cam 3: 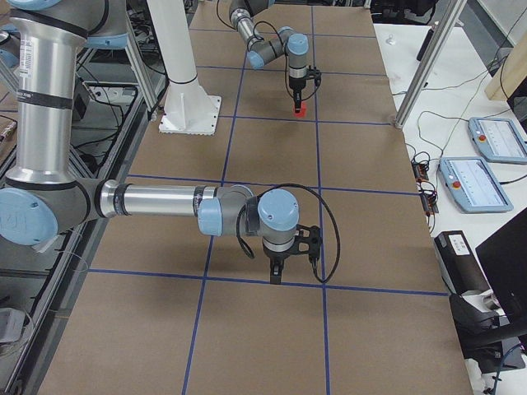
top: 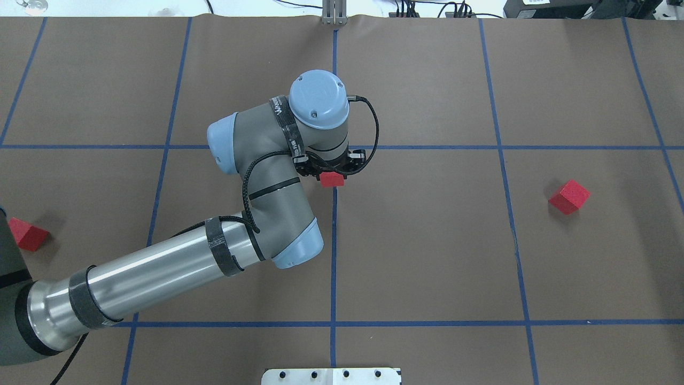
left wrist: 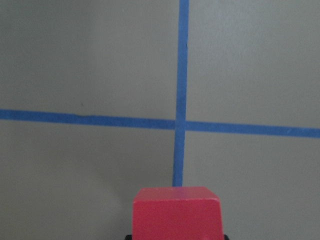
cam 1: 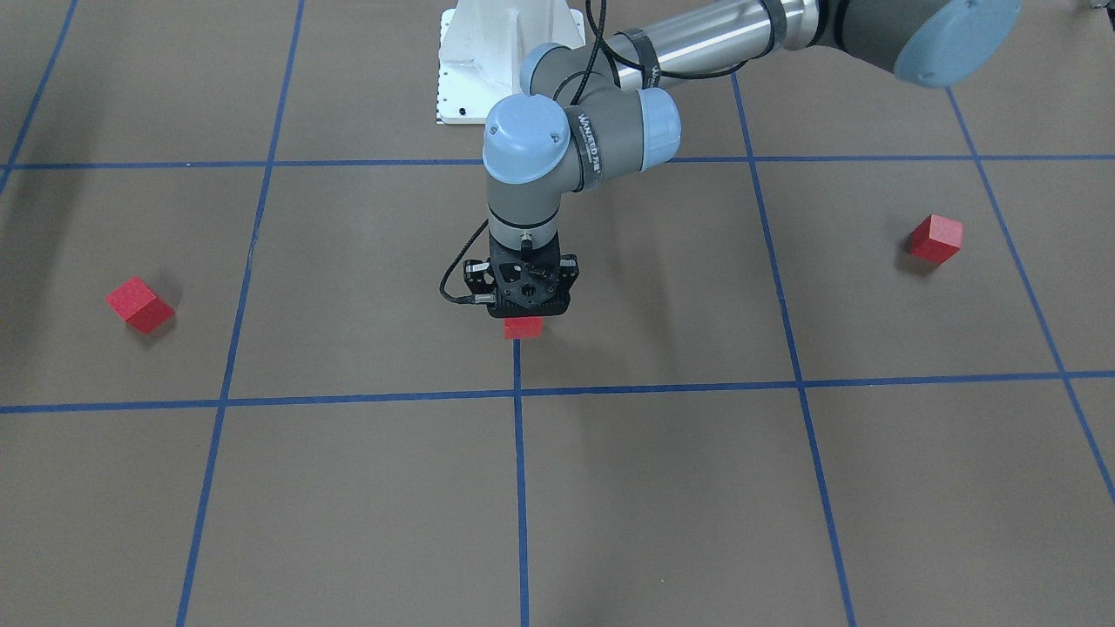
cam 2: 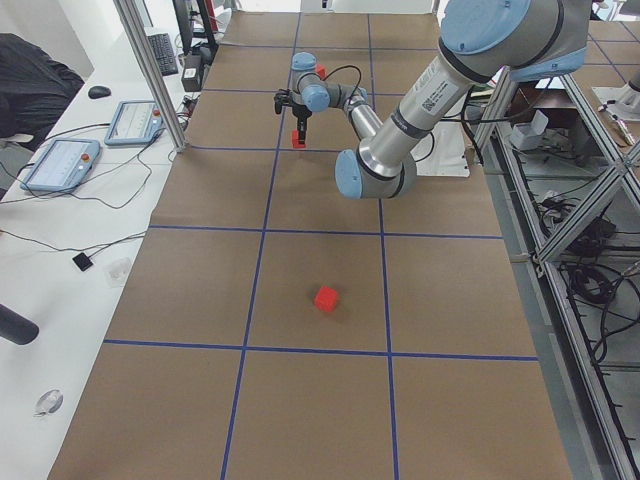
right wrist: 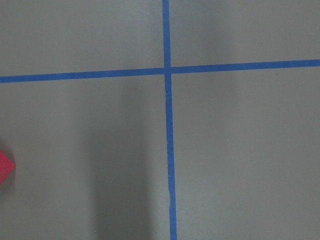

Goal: Form red blocks into L shape at center
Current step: 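Carry the red cube with the left gripper to the table center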

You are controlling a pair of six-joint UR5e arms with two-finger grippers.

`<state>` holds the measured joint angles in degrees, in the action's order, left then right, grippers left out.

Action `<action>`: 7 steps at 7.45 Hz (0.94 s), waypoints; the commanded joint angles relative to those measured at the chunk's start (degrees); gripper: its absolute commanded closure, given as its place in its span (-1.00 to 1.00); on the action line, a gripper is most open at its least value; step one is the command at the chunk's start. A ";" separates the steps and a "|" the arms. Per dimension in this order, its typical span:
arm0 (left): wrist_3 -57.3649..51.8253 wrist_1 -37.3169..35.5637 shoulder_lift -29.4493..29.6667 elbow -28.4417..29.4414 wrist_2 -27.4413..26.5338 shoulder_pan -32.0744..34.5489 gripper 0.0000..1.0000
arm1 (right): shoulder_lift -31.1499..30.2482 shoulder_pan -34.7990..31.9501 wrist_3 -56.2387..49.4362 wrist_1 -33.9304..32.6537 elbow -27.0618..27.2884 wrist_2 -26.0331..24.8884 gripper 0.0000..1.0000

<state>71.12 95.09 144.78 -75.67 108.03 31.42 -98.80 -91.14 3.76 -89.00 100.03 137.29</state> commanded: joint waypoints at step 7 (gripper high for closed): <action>-0.02 0.09 -0.64 0.00 -0.19 -3.38 1.00 | -0.07 0.00 -0.16 0.05 -0.36 0.00 -0.98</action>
<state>71.14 95.18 144.40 -75.61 107.84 28.33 -98.88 -91.14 3.60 -88.95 99.70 137.35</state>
